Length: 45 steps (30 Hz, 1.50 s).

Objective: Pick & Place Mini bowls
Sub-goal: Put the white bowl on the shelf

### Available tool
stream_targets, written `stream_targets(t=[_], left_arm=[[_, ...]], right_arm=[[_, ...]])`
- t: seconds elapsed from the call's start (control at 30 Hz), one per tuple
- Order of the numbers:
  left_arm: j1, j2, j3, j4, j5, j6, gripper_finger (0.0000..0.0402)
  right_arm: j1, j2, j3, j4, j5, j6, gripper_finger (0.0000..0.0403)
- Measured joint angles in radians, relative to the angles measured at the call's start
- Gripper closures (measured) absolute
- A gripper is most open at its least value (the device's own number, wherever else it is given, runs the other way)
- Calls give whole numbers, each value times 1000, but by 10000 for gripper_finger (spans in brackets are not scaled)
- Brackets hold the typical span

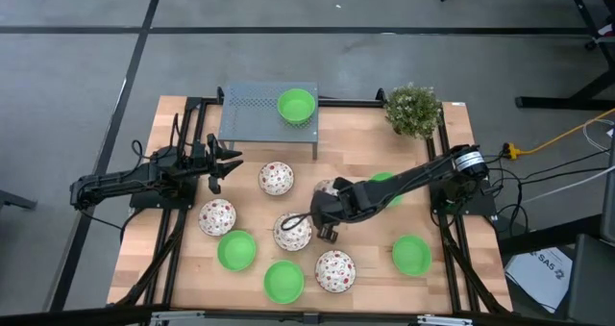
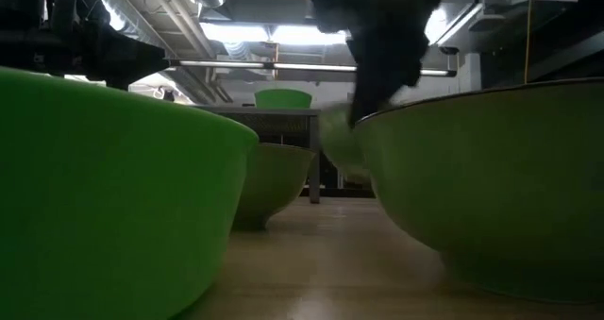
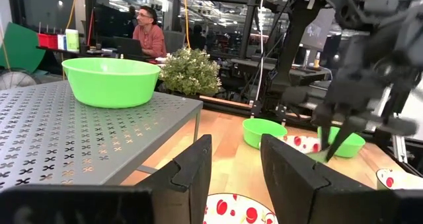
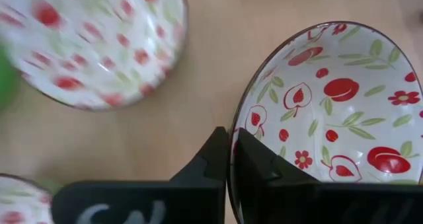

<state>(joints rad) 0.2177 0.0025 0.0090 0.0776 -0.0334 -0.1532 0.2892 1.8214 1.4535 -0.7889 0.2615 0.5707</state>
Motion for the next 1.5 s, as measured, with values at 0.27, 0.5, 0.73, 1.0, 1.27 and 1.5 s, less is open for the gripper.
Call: stream_targets(t=[0.27, 0.5, 0.73, 1.0, 1.27, 1.5], left_arm=[[0, 0, 0, 0, 0, 0, 276], [0, 0, 0, 0, 0, 0, 276], [0, 0, 0, 0, 0, 0, 276], [0, 0, 0, 0, 0, 0, 276], [0, 0, 0, 0, 0, 0, 276], [0, 0, 0, 0, 0, 0, 276]], right_arm=[[-19, -1, 223, 7, 20, -80, 389], [-52, -2, 381, 57, 32, -210, 389], [-117, -2, 428, 233, 32, -465, 389], [-227, -2, 428, 432, -40, -821, 388], [-348, -2, 428, 502, -113, -1093, 388], [-437, 18, 428, 512, -176, -1241, 388]])
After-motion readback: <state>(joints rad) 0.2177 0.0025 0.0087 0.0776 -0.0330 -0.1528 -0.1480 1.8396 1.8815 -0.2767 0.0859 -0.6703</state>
